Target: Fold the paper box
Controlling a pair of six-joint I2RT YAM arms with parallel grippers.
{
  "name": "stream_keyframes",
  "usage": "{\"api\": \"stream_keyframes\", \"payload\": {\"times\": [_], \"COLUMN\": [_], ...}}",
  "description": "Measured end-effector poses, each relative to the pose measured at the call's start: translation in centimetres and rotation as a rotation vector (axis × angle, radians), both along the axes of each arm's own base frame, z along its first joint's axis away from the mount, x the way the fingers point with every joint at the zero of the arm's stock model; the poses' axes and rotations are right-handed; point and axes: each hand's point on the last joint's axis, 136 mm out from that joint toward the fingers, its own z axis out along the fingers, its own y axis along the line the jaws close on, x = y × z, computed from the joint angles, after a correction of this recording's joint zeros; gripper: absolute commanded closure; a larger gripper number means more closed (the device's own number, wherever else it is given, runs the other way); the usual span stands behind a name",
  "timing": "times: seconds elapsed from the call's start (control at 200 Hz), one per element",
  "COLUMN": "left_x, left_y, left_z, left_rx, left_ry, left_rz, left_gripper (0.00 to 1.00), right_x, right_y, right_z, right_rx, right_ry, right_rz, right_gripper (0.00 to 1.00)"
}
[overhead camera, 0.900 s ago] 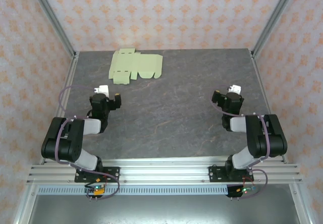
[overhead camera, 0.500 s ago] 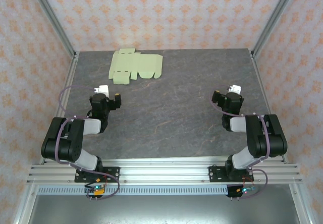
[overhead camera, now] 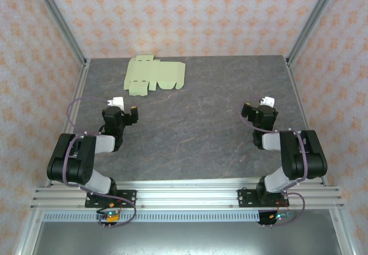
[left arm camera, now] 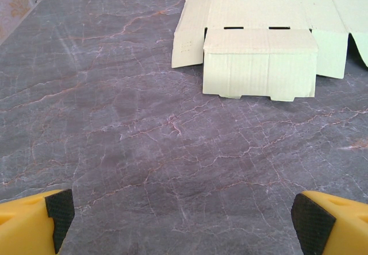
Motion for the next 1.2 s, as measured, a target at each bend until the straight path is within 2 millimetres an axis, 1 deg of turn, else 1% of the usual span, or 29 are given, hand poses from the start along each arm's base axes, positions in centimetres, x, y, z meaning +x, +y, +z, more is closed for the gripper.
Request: {"api": "stream_keyframes", "payload": {"times": [0.38,0.511,0.546,0.581,0.646,0.696,0.746,0.811,0.916,0.961,1.016,1.066,1.116,1.156,1.201], "left_x": [0.0,0.1,0.4,0.7,1.1,1.0,0.6,0.1,0.3,0.9,2.0,3.7,5.8,7.3,9.0], "left_y": [0.0,0.6,0.8,0.9,1.0,0.9,0.8,0.9,1.2,1.4,1.8,1.8,1.6,1.2,0.7], "left_z": [0.0,0.5,1.3,2.5,5.5,7.8,9.5,11.1,13.1,13.7,14.2,14.5,14.9,14.6,13.9], "left_rx": [0.000,0.021,0.025,0.026,0.020,0.007,-0.009,-0.041,-0.084,-0.109,-0.137,-0.155,-0.164,-0.168,-0.171], "left_ry": [0.000,0.039,0.046,0.039,-0.006,-0.048,-0.077,-0.097,-0.102,-0.090,-0.057,-0.016,0.015,0.051,0.102], "left_rz": [0.000,0.045,0.067,0.084,0.112,0.128,0.144,0.172,0.218,0.251,0.302,0.323,0.312,0.295,0.273], "left_gripper": [0.00,0.00,0.00,0.00,0.00,0.00,0.00,0.00,0.00,0.00,0.00,0.00,0.00,0.00,0.00], "right_x": [0.0,0.0,0.0,0.0,-0.1,-0.2,-0.5,-0.7,-0.6,-0.7,-1.1,-1.4,-1.7,-1.9,-2.3], "right_y": [0.0,0.0,0.0,0.0,-0.2,-0.4,-0.6,-0.9,-1.2,-1.3,-1.3,-1.4,-1.7,-2.1,-2.8], "right_z": [0.0,0.0,0.0,0.0,0.0,0.2,0.5,1.4,4.5,6.1,7.6,8.8,9.5,9.9,10.4], "right_rx": [0.000,0.000,0.000,0.000,-0.004,-0.006,-0.009,-0.016,-0.021,-0.016,-0.007,0.006,0.019,0.037,0.072], "right_ry": [0.000,0.000,0.000,0.000,0.001,0.003,0.006,0.009,-0.029,-0.059,-0.086,-0.104,-0.103,-0.095,-0.079], "right_rz": [0.000,0.000,0.000,0.000,-0.010,-0.023,-0.036,-0.051,-0.068,-0.074,-0.082,-0.093,-0.115,-0.152,-0.218], "right_gripper": [0.01,0.01,0.01,0.01,0.01,0.01,0.01,0.01,0.01,0.01,0.01,0.01,0.01,0.01,0.01]}}
